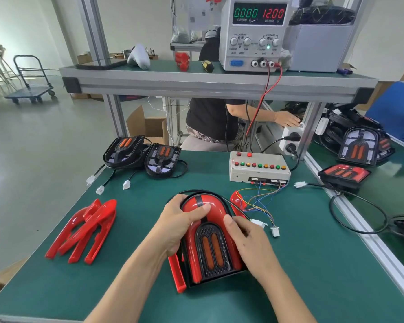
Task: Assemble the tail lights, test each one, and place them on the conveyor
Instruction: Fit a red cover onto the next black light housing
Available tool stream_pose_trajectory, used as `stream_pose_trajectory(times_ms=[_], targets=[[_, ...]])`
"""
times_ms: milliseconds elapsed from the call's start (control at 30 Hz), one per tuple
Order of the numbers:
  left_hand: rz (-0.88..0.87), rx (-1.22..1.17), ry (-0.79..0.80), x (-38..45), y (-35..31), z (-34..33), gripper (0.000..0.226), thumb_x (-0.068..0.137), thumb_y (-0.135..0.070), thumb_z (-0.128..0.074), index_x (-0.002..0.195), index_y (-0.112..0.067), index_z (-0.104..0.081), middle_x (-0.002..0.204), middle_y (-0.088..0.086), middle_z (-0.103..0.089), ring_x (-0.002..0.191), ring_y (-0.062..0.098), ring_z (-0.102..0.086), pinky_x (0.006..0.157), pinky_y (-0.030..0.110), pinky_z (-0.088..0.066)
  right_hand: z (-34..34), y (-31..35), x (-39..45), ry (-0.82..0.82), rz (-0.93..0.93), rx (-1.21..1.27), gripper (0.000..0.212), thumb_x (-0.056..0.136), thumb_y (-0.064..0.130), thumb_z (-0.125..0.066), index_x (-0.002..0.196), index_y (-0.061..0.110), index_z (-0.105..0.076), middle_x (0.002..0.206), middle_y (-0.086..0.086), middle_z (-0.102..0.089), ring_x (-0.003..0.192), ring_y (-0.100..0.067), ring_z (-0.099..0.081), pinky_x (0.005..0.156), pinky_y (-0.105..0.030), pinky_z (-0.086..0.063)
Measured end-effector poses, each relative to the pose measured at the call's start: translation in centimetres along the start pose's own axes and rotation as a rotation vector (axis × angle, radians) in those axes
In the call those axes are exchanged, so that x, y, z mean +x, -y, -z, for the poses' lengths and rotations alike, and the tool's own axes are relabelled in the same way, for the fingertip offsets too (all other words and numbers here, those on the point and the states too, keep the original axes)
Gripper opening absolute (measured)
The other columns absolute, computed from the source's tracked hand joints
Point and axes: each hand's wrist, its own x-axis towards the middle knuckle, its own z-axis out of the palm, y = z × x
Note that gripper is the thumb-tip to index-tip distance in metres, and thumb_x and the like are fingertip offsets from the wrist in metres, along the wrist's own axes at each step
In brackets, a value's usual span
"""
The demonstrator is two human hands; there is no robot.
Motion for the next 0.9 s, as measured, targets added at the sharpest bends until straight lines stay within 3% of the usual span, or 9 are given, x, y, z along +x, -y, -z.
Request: stream_pose_trajectory(times_ms=[67, 133, 367, 467, 567, 700, 900], targets=[[-0.019, 0.009, 0.005, 0.0, 0.1, -0.3, 0.043, 0.078, -0.012, -0.086, 0.113, -0.006, -0.063, 0.096, 0.015, -0.078, 0.086, 0.033, -0.076, 0.072, 0.039, -0.061, 0.2, 0.9, 0.9, 0.058, 0.009, 0.01, 0.053, 0.086, 0.081, -0.044, 0.1, 0.038, -0.071, 0.097, 0.02, -0.073, 0.092, 0.003, -0.065, 0.085, -0.02, -0.048], [-0.031, 0.012, 0.008, 0.0, 0.2, -0.5, 0.042, 0.077, -0.011, -0.087, 0.112, -0.007, -0.063, 0.094, 0.013, -0.078, 0.085, 0.031, -0.076, 0.07, 0.036, -0.061, 0.1, 1.6, 1.6, 0.077, 0.026, 0.015, 0.049, 0.089, 0.077, -0.048, 0.108, 0.038, -0.07, 0.105, 0.022, -0.073, 0.1, 0.005, -0.066, 0.089, -0.023, -0.05], [-0.05, -0.018, -0.002, 0.0, 0.3, -1.2, 0.04, 0.075, -0.009, -0.088, 0.107, -0.008, -0.063, 0.09, 0.012, -0.078, 0.08, 0.029, -0.076, 0.068, 0.034, -0.06, -0.3, 1.7, 1.8, 0.006, 0.049, 0.093, 0.034, 0.093, 0.066, -0.057, 0.106, 0.037, -0.07, 0.104, 0.023, -0.073, 0.1, 0.006, -0.066, 0.078, -0.006, -0.045], [-0.066, -0.018, 0.003, 0.0, 0.5, -1.3, 0.041, 0.074, -0.012, -0.089, 0.107, -0.009, -0.064, 0.092, 0.014, -0.078, 0.083, 0.031, -0.076, 0.071, 0.037, -0.061, -0.5, 1.7, 1.6, -0.008, 0.053, 0.133, 0.031, 0.095, 0.061, -0.059, 0.106, 0.036, -0.071, 0.101, 0.019, -0.075, 0.097, 0.002, -0.069, 0.079, -0.011, -0.049], [-0.059, 0.006, 0.033, -0.1, 0.4, -1.2, 0.043, 0.077, -0.02, -0.089, 0.111, -0.012, -0.064, 0.096, 0.012, -0.078, 0.088, 0.031, -0.076, 0.074, 0.037, -0.062, -0.4, 1.8, 1.6, -0.021, 0.046, 0.139, 0.028, 0.095, 0.06, -0.06, 0.105, 0.037, -0.072, 0.101, 0.021, -0.075, 0.096, 0.005, -0.069, 0.077, -0.007, -0.046], [-0.032, 0.033, 0.056, -0.1, 0.2, -1.1, 0.034, 0.086, -0.026, -0.08, 0.113, -0.012, -0.065, 0.1, 0.01, -0.078, 0.091, 0.027, -0.076, 0.075, 0.033, -0.061, -0.2, 1.5, 1.6, -0.007, 0.003, 0.118, 0.029, 0.094, 0.061, -0.06, 0.101, 0.036, -0.072, 0.097, 0.019, -0.076, 0.092, 0.002, -0.07, 0.079, -0.016, -0.051], [-0.042, -0.025, -0.007, -0.1, 0.4, -1.6, 0.032, 0.084, -0.016, -0.082, 0.108, -0.006, -0.065, 0.093, 0.015, -0.077, 0.082, 0.031, -0.076, 0.071, 0.037, -0.06, -0.2, 1.8, 1.3, -0.046, 0.042, 0.14, 0.023, 0.094, 0.055, -0.063, 0.104, 0.037, -0.073, 0.101, 0.023, -0.075, 0.098, 0.005, -0.068, 0.079, -0.006, -0.047]])
